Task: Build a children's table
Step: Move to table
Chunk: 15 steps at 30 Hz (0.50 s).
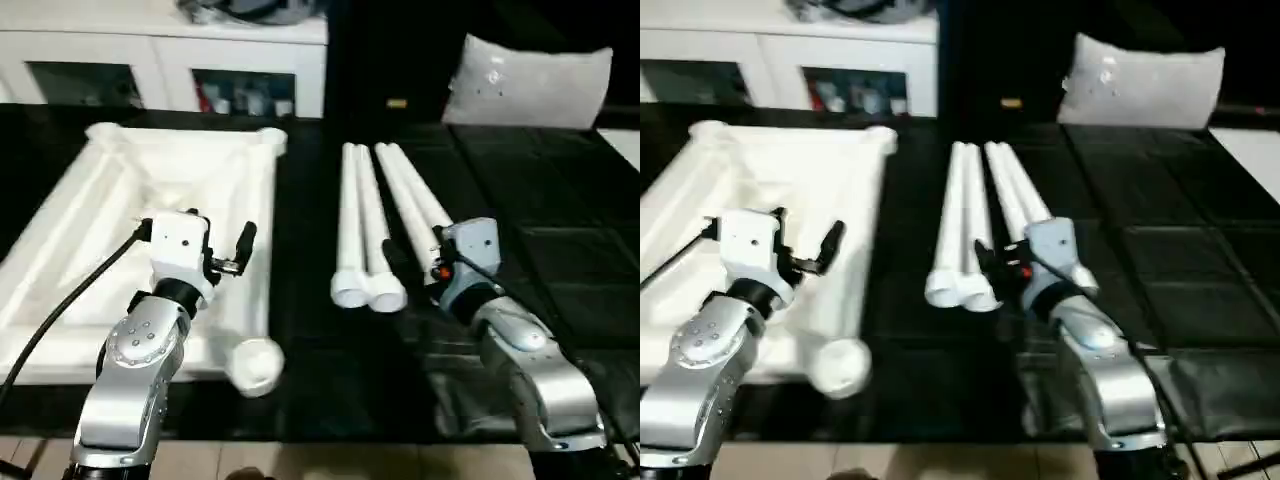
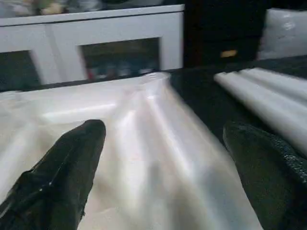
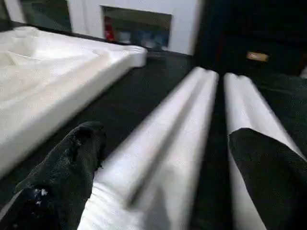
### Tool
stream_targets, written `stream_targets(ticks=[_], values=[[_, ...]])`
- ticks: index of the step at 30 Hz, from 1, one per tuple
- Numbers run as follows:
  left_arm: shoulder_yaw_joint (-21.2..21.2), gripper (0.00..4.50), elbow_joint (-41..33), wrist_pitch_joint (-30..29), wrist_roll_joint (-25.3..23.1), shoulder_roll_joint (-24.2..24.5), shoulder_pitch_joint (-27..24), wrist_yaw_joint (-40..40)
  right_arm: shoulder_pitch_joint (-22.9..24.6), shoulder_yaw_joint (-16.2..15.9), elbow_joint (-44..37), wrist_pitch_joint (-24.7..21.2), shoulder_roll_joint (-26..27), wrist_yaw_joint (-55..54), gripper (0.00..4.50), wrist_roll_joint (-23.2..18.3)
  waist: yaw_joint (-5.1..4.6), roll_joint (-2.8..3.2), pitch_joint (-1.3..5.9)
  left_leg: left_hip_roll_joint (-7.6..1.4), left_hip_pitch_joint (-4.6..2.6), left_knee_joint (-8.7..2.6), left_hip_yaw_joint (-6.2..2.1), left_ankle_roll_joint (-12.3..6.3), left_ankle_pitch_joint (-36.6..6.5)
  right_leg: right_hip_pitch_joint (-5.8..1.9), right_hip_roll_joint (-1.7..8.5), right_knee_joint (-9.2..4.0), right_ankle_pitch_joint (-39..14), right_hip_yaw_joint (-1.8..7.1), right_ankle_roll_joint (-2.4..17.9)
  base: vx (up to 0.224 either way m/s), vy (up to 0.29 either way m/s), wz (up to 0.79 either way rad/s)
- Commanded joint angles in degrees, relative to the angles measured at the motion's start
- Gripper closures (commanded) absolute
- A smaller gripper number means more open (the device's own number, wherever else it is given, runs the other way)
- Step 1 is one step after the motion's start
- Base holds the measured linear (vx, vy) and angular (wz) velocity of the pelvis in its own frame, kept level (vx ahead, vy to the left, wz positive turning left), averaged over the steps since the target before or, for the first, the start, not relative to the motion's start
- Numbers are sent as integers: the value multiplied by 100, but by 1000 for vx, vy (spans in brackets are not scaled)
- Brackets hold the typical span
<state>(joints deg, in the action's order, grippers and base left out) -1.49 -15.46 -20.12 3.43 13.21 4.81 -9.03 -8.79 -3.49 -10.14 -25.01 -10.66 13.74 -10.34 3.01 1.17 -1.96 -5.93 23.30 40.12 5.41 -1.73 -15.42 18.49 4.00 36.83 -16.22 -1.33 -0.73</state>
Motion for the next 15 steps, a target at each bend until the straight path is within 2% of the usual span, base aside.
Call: stream_targets(ticks=[1, 2, 3, 4, 5, 6, 7, 8, 9, 10, 11, 12, 13, 14, 15], values=[[35, 10, -44, -11, -152, 16, 25, 71, -56, -23, -127, -133, -41, -28, 0, 48, -235, 268, 193, -529, -480, -1154, -398, -958, -293, 324, -285, 589, -618, -378, 723, -89, 353, 19], [55, 10, -37, -4, -203, 23, 26, 86, -67, -21, -123, -163, -44, -23, 0, 20, -119, 313, 218, -407, -461, -1120, -648, -695, -203, 373, -314, 669, -662, -483, 278, -69, 238, 16], [57, 10, -34, -18, -206, 14, 26, 89, -73, -36, -108, -151, -59, -35, 0, 41, -114, 242, 200, -460, -353, -1196, -762, 379, -105, 298, -246, 525, -236, -398, 82, -100, 178, 39], [59, 10, -31, -30, -209, 7, 26, 93, -78, -48, -96, -141, -70, -45, 0, 58, -95, 251, 222, -296, -351, -1359, -1022, 976, -202, 194, -300, 454, -168, -412, 110, -101, 126, 53], [60, 10, -31, -31, -209, 6, 26, 93, -78, -48, -93, -139, -71, -48, 0, 60, -162, 163, 241, -461, -456, -1589, -1548, 2219, -1919, 184, -175, 319, -274, -221, 389, -101, 126, 53], [62, 10, -29, -41, -213, -10, 26, 101, -83, -47, -66, -123, -73, -73, 0, 71, -191, 109, 259, -527, -465, -1629, -1728, 2071, -2545, 152, -132, 311, -366, -119, 553, -92, 59, 73], [78, 10, -27, -60, -250, -4, 35, 125, -79, 13, -33, -126, -13, -115, 0, 19, -159, 76, 241, -920, -547, -1587, -1564, 1688, -3309, 248, -9, 327, -423, 24, 673, -92, 2, 62], [91, 10, -25, -71, -280, 3, 42, 142, -75, 61, -11, -131, 35, -142, 0, -26, -138, 86, 211, -929, -449, -1639, -1536, 1451, -3494, 230, -43, 485, -296, 35, 590, -92, 2, 62], [65, 10, -15, -49, -262, -18, 55, 164, -66, 83, 4, -127, 49, -129, 0, -35, -13, 137, 226, -815, -301, -1748, -1310, 1066, -3712, 278, -158, 600, -290, 12, 424, -110, -41, 43], [65, 10, -15, -63, -279, -10, 64, 179, -58, 78, 6, -119, 44, -105, 0, -30, 14, 121, 230, -702, -246, -1769, -1206, 855, -3785, 282, -186, 606, -297, 16, 384, -128, -91, 37], [65, 10, -14, -69, -287, -7, 68, 185, -55, 76, 7, -116, 42, -95, 0, -29, 89, 146, 278, -435, -187, -1751, -1032, 656, -3721, 284, -154, 469, -346, 39, 439, -128, -91, 37], [68, 10, -9, -94, -320, 8, 81, 213, -42, 60, -1, -111, 32, -60, 0, -14, 101, 11, 331, -220, -189, -1560, -840, 518, -3372, 296, 38, 73, -422, 164, 621, -118, -163, 32], [68, 10, -9, -94, -320, 8, 81, 213, -42, 60, -1, -111, 32, -60, 0, -14, 151, -156, 362, 10, -211, -729, -603, 380, -2228, 359, 845, -626, -901, 542, 1074, -119, -168, 13], [71, 10, -2, -110, -348, 16, 96, 219, -27, 37, -19, -121, 18, -32, 0, -13, 140, -250, 283, 38, -95, -204, -405, 208, -1126, 250, 1285, -982, -1096, 667, 1137, -119, -168, 13], [86, 10, 4, -118, -365, 25, 106, 204, -17, 24, -32, -129, 7, -15, 0, -21, 213, -218, 180, 32, 141, 45, -421, 222, 221, 99, 1213, -939, -1446, 750, 508, -93, -115, -11]])
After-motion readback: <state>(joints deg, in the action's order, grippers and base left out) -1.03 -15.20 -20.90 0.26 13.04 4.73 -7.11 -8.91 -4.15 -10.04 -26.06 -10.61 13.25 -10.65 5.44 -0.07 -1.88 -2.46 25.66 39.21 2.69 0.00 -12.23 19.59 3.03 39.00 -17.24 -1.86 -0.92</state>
